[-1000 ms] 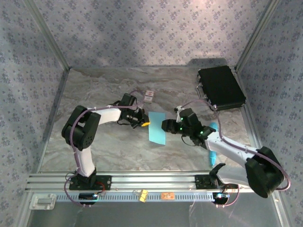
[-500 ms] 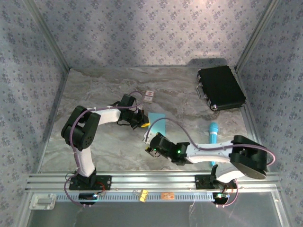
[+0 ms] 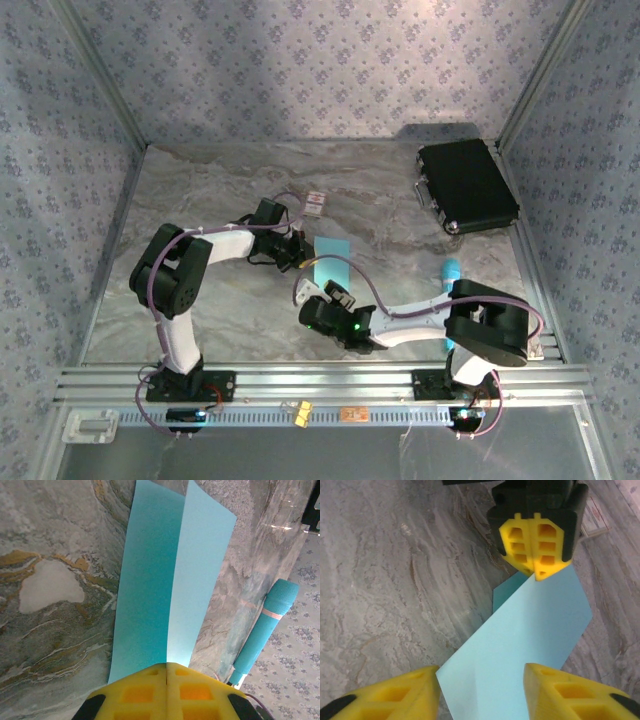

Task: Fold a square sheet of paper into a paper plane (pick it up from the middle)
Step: Third fold the triangle at the center of the table.

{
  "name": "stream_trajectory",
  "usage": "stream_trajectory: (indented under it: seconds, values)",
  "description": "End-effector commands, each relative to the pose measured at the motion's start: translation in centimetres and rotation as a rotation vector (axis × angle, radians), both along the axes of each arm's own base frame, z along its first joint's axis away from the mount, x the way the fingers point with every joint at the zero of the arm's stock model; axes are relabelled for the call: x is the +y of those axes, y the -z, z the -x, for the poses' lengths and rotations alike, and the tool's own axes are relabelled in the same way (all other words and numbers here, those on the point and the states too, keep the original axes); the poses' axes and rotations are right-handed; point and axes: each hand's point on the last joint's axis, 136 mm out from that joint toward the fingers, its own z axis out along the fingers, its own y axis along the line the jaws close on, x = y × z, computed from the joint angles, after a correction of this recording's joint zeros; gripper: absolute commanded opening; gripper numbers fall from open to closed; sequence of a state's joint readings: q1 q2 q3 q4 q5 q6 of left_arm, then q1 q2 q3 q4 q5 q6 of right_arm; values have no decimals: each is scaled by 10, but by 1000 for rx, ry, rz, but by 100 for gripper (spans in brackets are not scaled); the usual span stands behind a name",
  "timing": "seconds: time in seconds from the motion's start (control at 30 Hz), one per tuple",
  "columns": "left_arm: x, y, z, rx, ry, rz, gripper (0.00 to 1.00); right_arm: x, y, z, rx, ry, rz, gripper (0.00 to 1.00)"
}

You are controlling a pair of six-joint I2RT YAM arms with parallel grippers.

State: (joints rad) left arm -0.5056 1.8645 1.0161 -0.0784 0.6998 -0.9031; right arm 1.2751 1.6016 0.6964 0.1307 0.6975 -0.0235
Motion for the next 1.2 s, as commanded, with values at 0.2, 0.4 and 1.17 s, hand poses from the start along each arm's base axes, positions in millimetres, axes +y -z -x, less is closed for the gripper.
stream_trajectory:
  seconds: [0.2, 0.4, 1.17]
  values:
    - [-1, -9, -1, -8, 4, 21, 1, -7, -5, -1, 20, 40, -61, 27]
    - [1, -6, 0, -7, -1, 10, 1, -10, -2, -1, 41, 44, -68, 16]
    - [2, -3, 0, -6, -3, -3, 1, -6, -2, 0, 97, 35, -152, 18]
